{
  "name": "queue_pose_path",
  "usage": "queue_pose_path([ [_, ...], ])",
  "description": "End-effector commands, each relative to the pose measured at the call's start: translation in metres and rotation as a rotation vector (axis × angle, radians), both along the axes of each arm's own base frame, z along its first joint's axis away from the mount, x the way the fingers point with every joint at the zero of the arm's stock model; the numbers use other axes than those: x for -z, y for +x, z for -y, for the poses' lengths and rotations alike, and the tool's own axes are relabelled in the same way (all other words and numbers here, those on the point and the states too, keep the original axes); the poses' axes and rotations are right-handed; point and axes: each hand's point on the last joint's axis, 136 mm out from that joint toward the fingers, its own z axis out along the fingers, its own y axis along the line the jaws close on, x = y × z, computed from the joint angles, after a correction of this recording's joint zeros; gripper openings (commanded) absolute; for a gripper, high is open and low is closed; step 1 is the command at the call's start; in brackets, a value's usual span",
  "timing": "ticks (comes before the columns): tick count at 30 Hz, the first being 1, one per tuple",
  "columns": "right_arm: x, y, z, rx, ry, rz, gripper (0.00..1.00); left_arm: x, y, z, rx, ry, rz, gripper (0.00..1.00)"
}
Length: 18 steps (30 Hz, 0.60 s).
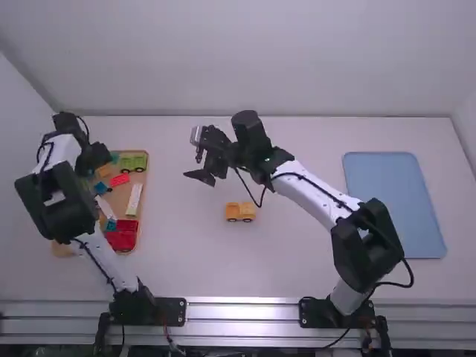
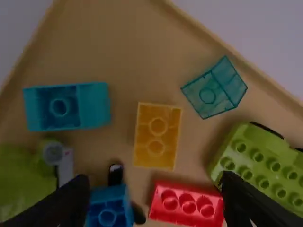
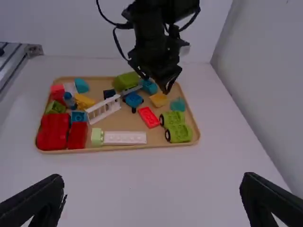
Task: Assemble lego blocks to make yellow taxi
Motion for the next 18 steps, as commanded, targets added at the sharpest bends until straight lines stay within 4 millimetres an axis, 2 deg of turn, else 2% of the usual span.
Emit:
queue_pose_path([
  [1, -0.025, -0.001, -0.001, -0.003, 0.033, 0.035, 0.99, 0.008, 0.005, 0.000, 0.023, -0.016, -0.003, 0.71],
  [3, -0.024, -0.001, -0.001, -0.003, 0.032, 0.034, 0.99, 0.013, 0.004, 0.000, 0.020, -0.024, -0.014, 0.72],
  [13, -0.022, -0.002, -0.001, -0.002, 0.023, 0.022, 0.99, 0.032, 0.009, -0.003, 0.019, -0.025, -0.015, 0.63],
  [18, -0.020, -0.001, 0.000, 0.004, 0.016, 0.017, 0.99, 0.031, 0.013, -0.005, 0.019, -0.014, 0.001, 0.61],
])
